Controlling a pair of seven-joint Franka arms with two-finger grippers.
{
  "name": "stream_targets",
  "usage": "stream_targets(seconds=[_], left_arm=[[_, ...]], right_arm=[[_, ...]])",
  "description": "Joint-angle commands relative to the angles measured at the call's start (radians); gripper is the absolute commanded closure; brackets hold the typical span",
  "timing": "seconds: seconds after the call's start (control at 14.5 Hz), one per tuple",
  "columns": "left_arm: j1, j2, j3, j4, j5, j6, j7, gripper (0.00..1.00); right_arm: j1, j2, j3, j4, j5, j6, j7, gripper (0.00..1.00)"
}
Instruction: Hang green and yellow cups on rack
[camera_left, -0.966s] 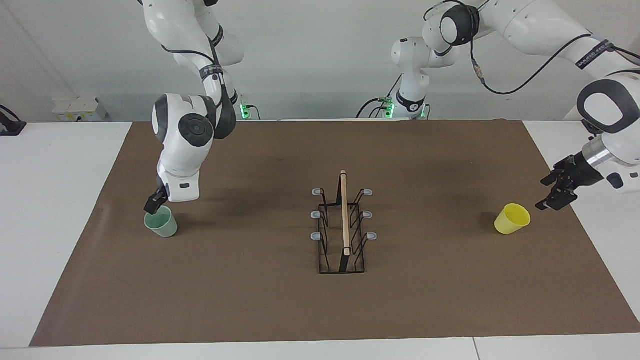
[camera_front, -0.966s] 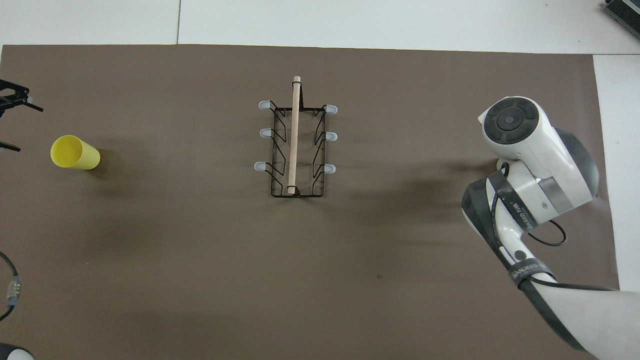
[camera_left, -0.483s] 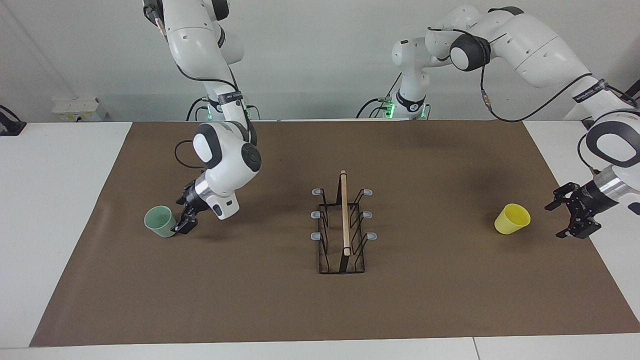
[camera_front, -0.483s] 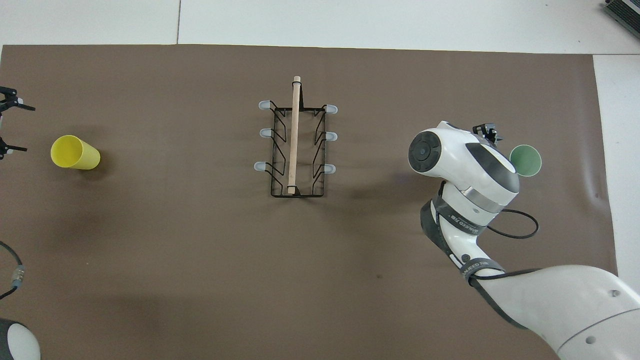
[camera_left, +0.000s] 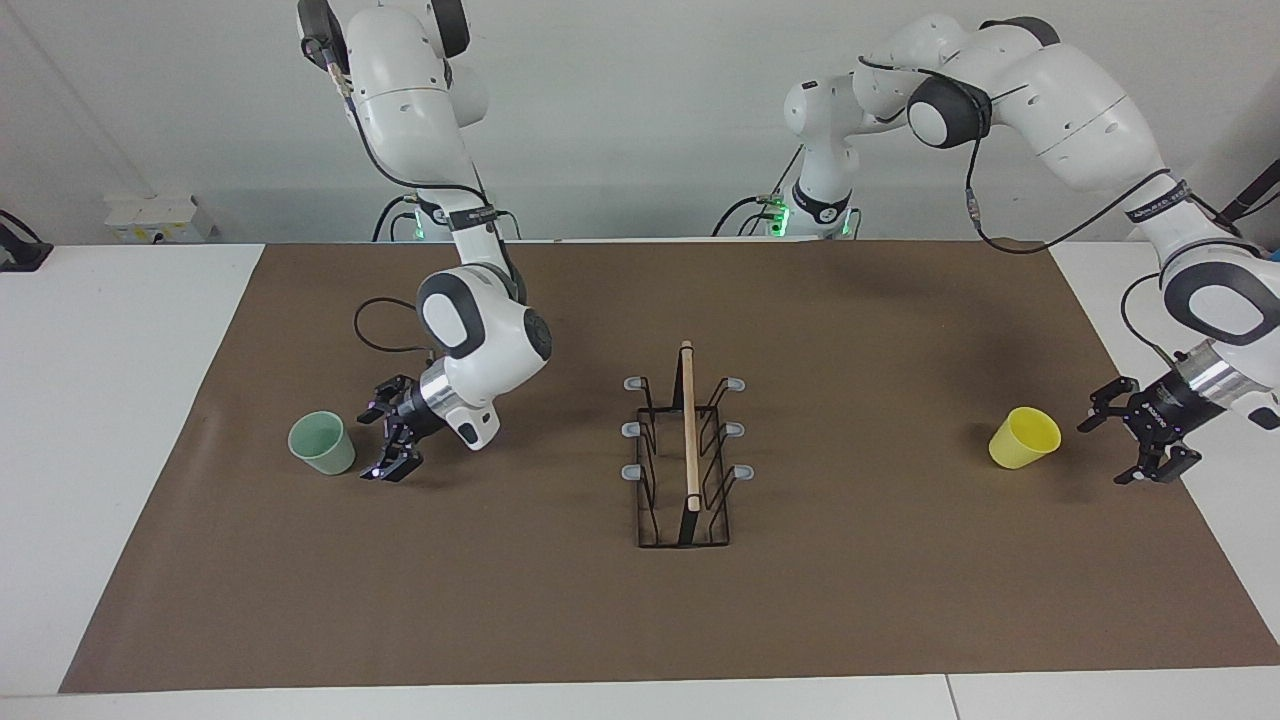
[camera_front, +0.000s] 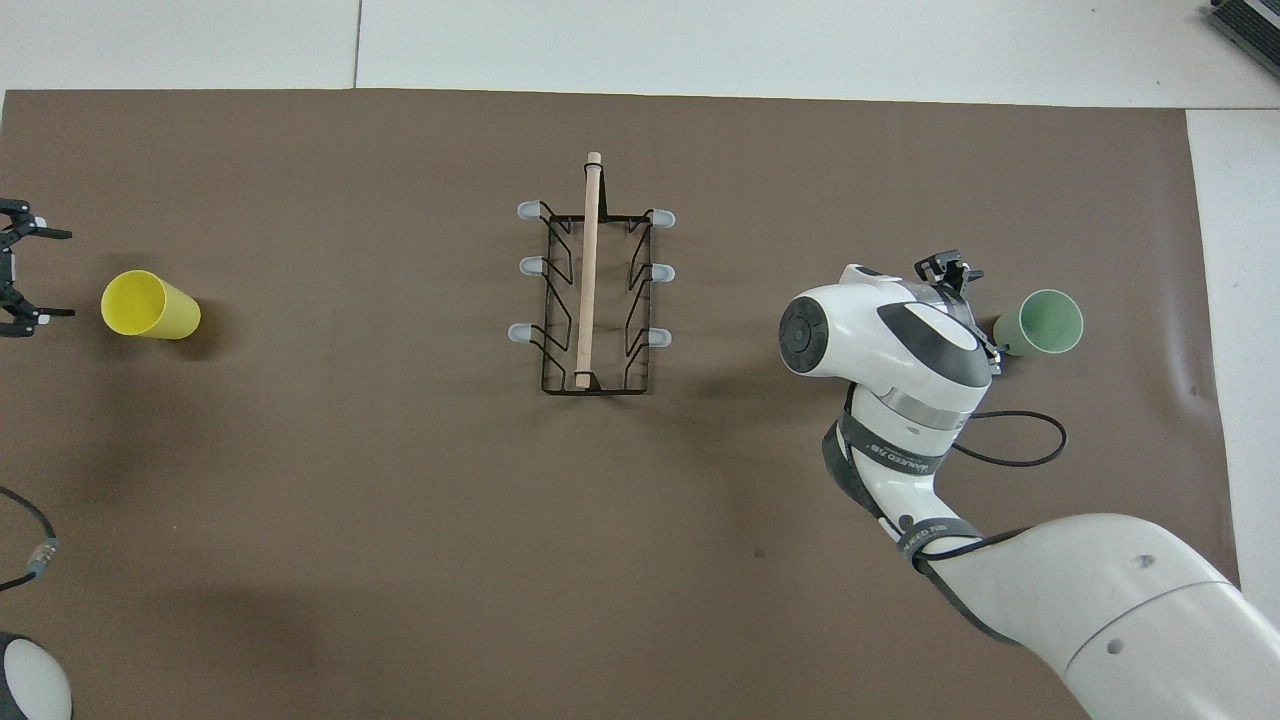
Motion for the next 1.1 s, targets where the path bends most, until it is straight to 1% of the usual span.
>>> stream_targets(seconds=[0.0, 0.07, 0.14, 0.28, 0.34, 0.41, 0.55, 0.62, 0.69, 0.76, 0.83, 1.03], left_arm=[[0.021, -0.042, 0.021, -0.117, -0.101, 0.000, -0.010, 0.00], [0.021, -0.052, 0.024, -0.150, -0.137, -0.004, -0.017, 0.00], [0.016, -0.079, 0.026, -0.228, -0.192, 0.012, -0.039, 0.00], [0.004, -0.122, 0.026, -0.345, -0.259, 0.033, -0.052, 0.00], [0.003, -0.142, 0.026, -0.384, -0.309, 0.044, -0.059, 0.00], [0.004, -0.147, 0.026, -0.404, -0.358, 0.046, -0.061, 0.00], [-0.007, -0.170, 0.023, -0.465, -0.417, 0.064, -0.060, 0.00], [-0.023, -0.181, 0.023, -0.485, -0.441, 0.065, -0.060, 0.00], [-0.027, -0.188, 0.023, -0.516, -0.493, 0.072, -0.058, 0.00], [-0.030, -0.198, 0.023, -0.537, -0.539, 0.079, -0.056, 0.00], [-0.042, -0.204, 0.021, -0.560, -0.572, 0.090, -0.056, 0.00], [-0.068, -0.218, 0.018, -0.612, -0.690, 0.130, -0.056, 0.00]], right_arm=[[0.003, -0.009, -0.001, -0.081, -0.092, 0.007, 0.051, 0.00], [0.000, -0.009, -0.001, -0.113, -0.135, 0.009, 0.094, 0.00], [0.000, -0.009, -0.003, -0.133, -0.158, 0.009, 0.117, 0.00], [0.000, -0.010, -0.003, -0.139, -0.181, 0.006, 0.119, 0.00], [-0.010, -0.012, -0.003, -0.155, -0.204, 0.010, 0.125, 0.00], [-0.017, -0.015, -0.003, -0.170, -0.228, 0.013, 0.148, 0.00], [-0.034, -0.022, -0.003, -0.210, -0.268, 0.023, 0.201, 0.00], [-0.051, -0.025, -0.003, -0.225, -0.315, 0.036, 0.232, 0.00], [-0.065, -0.025, -0.003, -0.233, -0.354, 0.040, 0.244, 0.00], [-0.069, -0.025, -0.003, -0.234, -0.365, 0.041, 0.252, 0.00], [-0.080, -0.025, -0.003, -0.234, -0.373, 0.044, 0.272, 0.00], [-0.117, -0.025, -0.003, -0.248, -0.458, 0.070, 0.307, 0.00]])
